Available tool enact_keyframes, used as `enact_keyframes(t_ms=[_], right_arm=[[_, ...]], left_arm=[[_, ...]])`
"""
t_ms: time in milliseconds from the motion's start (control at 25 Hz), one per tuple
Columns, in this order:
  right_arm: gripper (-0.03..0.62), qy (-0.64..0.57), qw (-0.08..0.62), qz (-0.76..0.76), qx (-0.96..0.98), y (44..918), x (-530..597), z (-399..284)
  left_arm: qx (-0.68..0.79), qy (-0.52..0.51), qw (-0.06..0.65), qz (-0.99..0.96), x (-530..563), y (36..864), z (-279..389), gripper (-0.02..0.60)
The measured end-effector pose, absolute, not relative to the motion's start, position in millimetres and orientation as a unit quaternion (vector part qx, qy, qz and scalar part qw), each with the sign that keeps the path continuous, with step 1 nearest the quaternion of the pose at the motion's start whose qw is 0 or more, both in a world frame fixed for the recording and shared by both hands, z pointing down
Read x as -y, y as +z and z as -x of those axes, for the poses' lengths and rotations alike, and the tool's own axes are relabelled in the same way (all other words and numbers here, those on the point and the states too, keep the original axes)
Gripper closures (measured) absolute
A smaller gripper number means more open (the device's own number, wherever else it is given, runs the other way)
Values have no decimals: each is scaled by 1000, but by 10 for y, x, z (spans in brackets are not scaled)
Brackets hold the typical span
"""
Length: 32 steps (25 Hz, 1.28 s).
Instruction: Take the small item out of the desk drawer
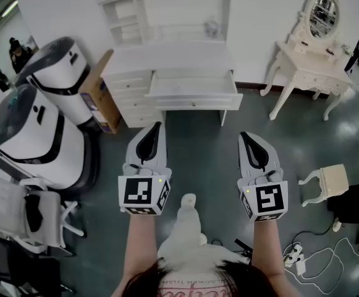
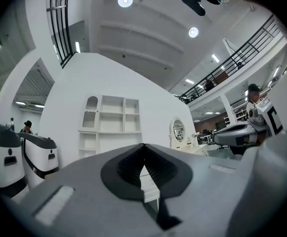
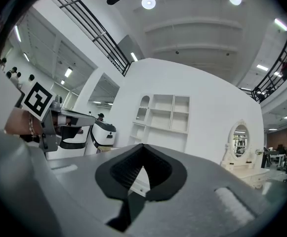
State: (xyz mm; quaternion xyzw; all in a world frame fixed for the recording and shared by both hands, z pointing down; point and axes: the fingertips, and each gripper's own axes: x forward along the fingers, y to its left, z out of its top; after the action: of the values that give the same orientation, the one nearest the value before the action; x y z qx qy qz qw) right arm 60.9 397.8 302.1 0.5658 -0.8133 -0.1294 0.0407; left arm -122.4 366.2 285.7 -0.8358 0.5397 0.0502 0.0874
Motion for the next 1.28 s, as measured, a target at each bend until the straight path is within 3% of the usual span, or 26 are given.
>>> enact_keyframes(t_ms=[1280], right_arm=[[592, -107, 45, -588, 800, 2975, -976, -499]], left_arm=[[-536, 64, 68, 839, -587, 2772, 1490, 580]])
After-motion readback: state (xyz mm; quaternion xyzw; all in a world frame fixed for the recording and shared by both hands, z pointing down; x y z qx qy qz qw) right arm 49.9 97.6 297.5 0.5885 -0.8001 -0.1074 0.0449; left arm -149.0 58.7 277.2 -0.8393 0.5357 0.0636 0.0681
